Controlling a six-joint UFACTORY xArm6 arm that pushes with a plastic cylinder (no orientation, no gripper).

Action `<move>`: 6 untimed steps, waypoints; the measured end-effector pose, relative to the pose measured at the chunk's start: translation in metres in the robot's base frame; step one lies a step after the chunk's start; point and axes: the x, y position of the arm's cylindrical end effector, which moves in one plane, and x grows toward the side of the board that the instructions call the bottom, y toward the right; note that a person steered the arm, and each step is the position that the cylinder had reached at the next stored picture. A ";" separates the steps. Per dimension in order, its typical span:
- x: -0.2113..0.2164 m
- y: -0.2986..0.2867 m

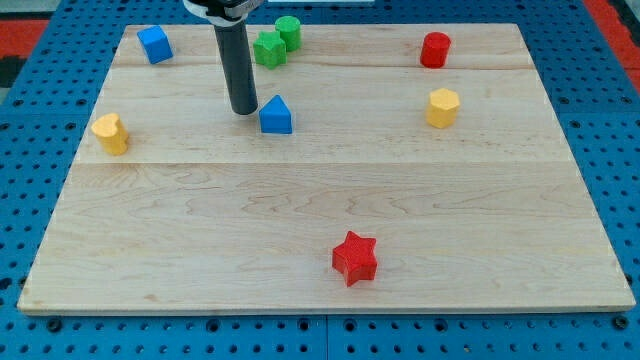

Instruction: Move the arm to the top left of the green star

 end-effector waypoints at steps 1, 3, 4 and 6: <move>-0.006 -0.012; -0.054 -0.060; -0.085 -0.058; -0.098 0.010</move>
